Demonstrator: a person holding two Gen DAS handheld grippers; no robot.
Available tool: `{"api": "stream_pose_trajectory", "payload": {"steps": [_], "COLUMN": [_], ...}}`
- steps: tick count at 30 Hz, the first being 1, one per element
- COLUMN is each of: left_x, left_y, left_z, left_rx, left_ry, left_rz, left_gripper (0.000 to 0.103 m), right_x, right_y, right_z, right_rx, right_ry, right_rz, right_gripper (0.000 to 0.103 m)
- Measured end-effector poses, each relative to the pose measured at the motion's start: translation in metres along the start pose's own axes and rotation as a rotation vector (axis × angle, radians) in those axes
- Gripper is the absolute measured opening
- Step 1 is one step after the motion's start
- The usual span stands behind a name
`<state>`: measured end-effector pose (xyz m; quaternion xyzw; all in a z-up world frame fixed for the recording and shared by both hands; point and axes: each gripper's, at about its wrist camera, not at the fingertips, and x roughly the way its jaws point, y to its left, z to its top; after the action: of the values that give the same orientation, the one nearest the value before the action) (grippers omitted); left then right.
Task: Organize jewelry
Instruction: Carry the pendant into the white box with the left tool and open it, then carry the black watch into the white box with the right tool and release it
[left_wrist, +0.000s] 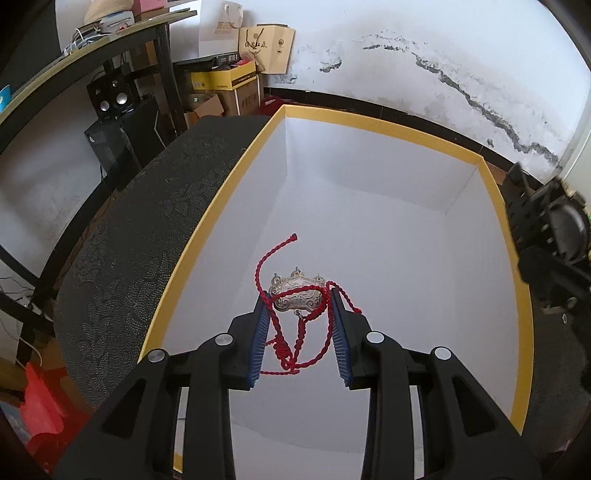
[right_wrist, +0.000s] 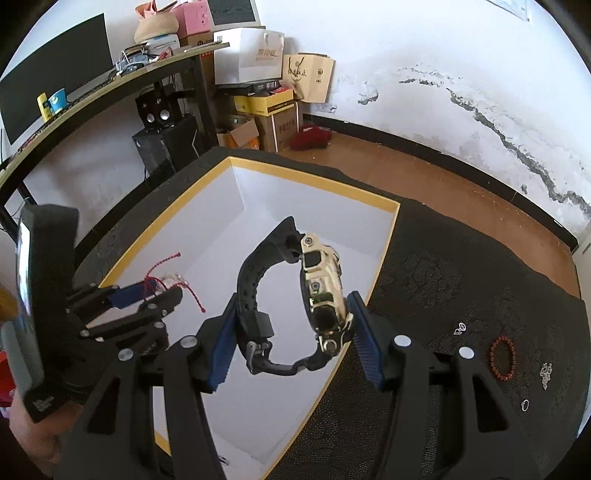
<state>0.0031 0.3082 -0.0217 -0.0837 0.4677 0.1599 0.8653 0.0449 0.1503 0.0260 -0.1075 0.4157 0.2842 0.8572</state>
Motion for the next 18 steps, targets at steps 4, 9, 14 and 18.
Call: {"api": "stream_pose_trajectory", "payload": {"steps": [4, 9, 14, 18], "left_x": [0.006, 0.008, -0.005, -0.008], "left_y": [-0.003, -0.009, -0.014, -0.014], "left_z": [0.001, 0.002, 0.0, -0.002], "left_rx": [0.007, 0.028, 0.055, 0.053], "left_ry": [0.008, 0.022, -0.032, -0.026], "left_rz": [0.02, 0.038, 0.064, 0.046], "left_gripper": [0.032, 0.058, 0.085, 0.087], "right_x": [-0.003, -0.004, -0.003, -0.001], "right_y": [-0.002, -0.003, -0.004, -0.004], "right_z": [-0.002, -0.001, 0.0, 0.0], "right_rx": [0.005, 0.008, 0.01, 0.011], "right_ry": [-0.003, -0.002, -0.005, -0.001], "right_rz": [0.004, 0.004, 0.002, 0.001], "right_gripper": [0.056, 0.056, 0.056, 0.056]}}
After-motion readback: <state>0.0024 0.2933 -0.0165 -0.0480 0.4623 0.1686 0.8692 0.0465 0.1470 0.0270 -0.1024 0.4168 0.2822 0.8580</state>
